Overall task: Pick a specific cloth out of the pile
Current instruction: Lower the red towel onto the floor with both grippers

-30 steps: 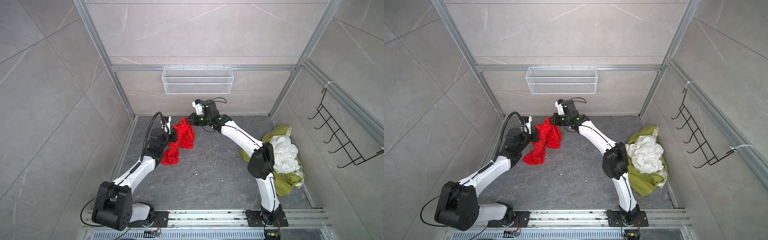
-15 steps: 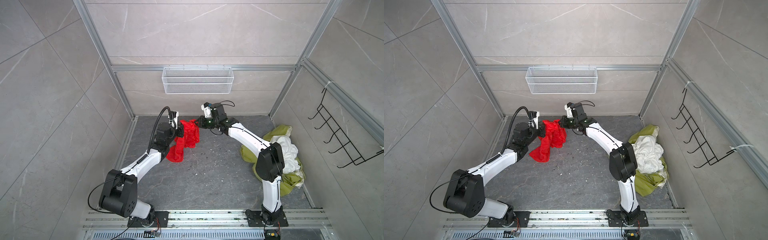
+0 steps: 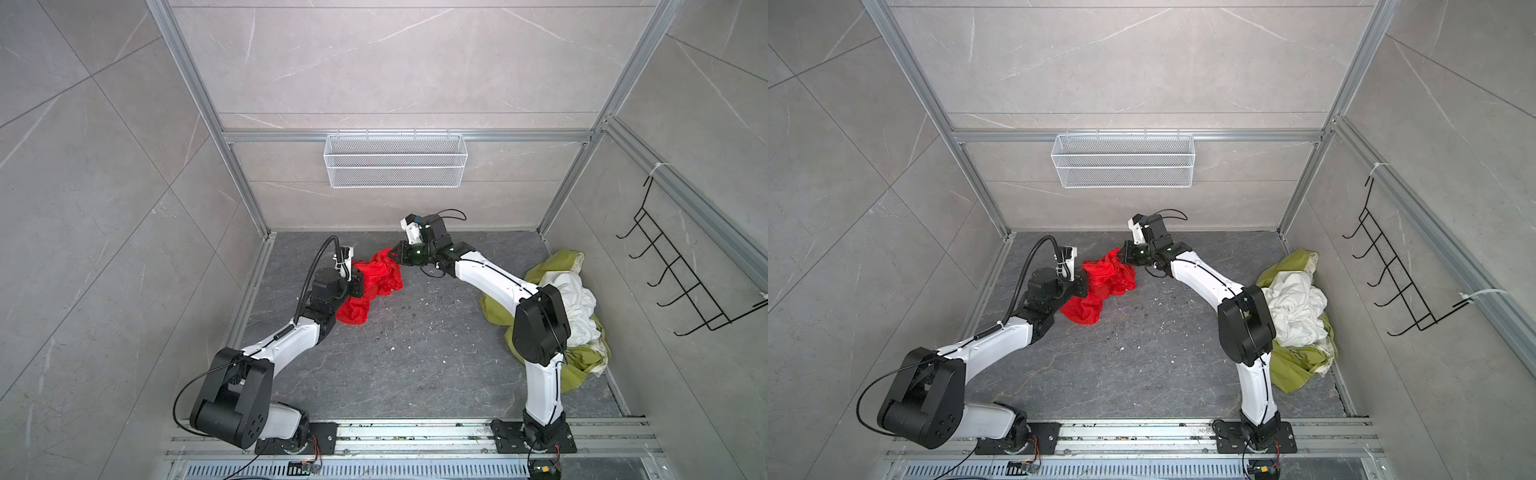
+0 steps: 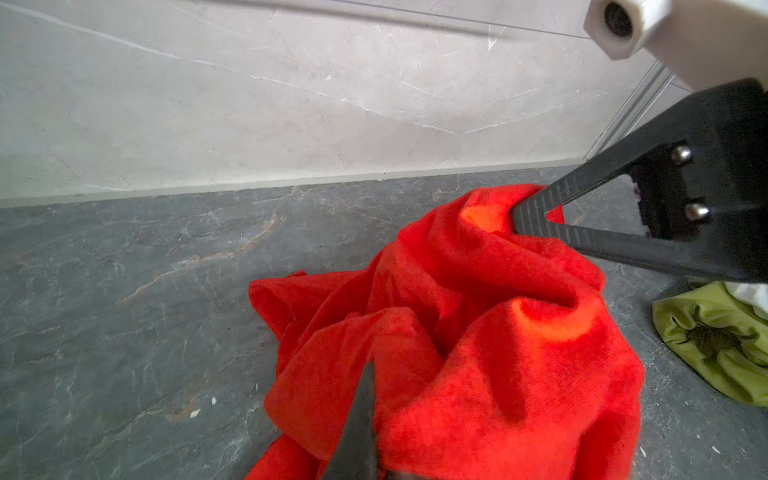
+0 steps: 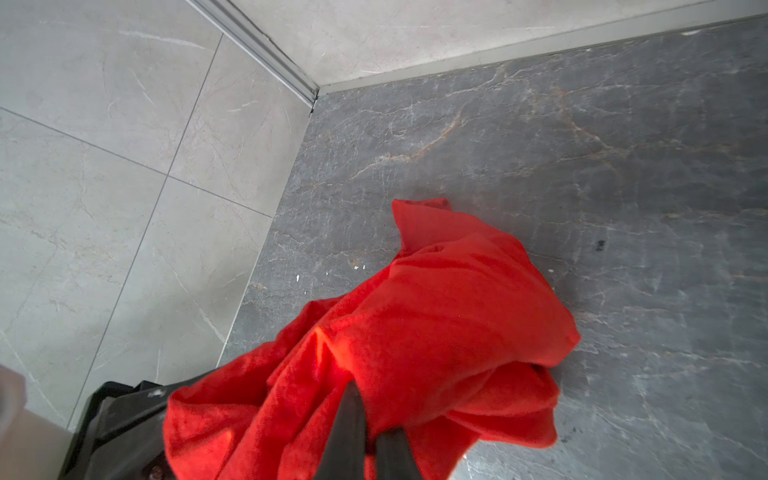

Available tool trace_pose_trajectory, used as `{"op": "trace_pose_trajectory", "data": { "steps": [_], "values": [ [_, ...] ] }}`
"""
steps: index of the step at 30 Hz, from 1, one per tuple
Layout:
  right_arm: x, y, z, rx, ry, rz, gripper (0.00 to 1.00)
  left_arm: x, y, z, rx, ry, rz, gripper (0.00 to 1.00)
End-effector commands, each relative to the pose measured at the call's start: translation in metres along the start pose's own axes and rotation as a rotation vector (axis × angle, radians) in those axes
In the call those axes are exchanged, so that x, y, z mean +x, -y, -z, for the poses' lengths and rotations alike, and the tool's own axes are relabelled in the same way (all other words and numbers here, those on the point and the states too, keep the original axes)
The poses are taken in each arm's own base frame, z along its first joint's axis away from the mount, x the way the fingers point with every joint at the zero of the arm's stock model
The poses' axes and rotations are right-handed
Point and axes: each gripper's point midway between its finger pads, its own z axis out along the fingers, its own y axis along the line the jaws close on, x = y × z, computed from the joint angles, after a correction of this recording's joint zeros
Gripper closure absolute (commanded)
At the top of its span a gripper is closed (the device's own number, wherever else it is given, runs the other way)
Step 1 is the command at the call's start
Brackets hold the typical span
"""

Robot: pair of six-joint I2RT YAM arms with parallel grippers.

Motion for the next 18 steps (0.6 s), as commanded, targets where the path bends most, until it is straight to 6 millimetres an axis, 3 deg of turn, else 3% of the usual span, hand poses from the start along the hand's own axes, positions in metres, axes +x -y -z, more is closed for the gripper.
{"op": "trace_pose_trajectory", "data": {
  "steps": [1,7,18],
  "values": [
    [0.009,-0.007,0.003,0.004,-0.012,0.034,1.00,-0.017,-0.004,0.012,-0.027,0.085,0.040,1.00],
    [0.024,-0.001,-0.006,0.021,-0.043,0.031,1.00,0.007,-0.015,0.024,-0.083,0.036,0.086,1.00],
    [0.045,0.011,-0.023,0.053,-0.090,0.030,1.00,0.033,-0.034,0.045,-0.199,-0.028,0.119,1.00]
  ]
}}
